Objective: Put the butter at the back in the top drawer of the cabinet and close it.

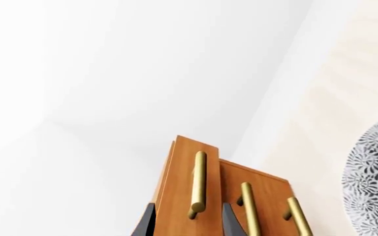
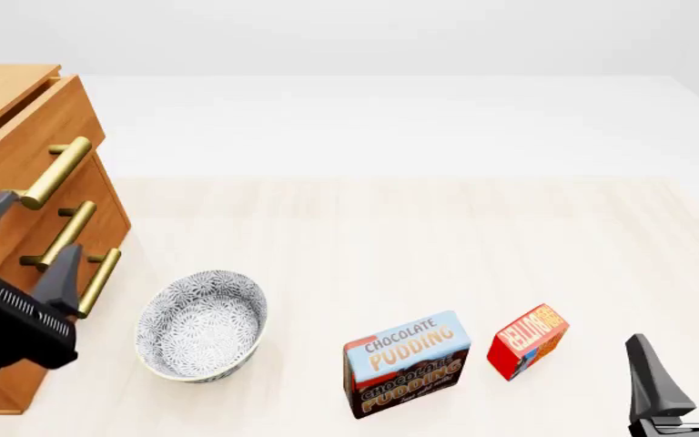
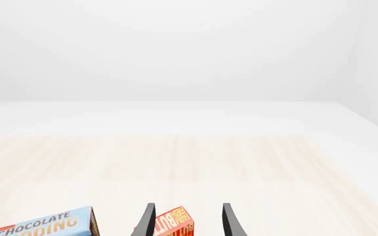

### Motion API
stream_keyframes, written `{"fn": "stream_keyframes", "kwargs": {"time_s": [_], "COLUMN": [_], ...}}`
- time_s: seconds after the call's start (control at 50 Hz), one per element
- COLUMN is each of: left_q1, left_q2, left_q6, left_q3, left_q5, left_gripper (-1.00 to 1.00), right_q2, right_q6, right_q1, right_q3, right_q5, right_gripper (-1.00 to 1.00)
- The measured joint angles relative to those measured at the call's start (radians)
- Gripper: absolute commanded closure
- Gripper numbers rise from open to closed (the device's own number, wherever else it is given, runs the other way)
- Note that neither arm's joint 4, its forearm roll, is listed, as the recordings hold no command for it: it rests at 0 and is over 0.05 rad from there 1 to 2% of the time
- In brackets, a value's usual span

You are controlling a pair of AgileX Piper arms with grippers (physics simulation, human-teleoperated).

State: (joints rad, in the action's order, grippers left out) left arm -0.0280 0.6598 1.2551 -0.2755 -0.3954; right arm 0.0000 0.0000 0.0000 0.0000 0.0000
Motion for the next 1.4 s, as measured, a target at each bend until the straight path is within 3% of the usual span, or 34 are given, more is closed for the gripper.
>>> {"fn": "stream_keyframes", "kwargs": {"time_s": [1.4], "left_q1": [0.049], "left_q2": [0.19], "left_q6": [0.036], "left_q3": [-0.024], "left_q5": [-0.152], "left_gripper": [-1.0], "right_q2": [0.0], "right_q6": [0.0], "right_q1": [0.0], "right_q3": [0.0], "right_q5": [0.0], "right_gripper": [-1.0]}}
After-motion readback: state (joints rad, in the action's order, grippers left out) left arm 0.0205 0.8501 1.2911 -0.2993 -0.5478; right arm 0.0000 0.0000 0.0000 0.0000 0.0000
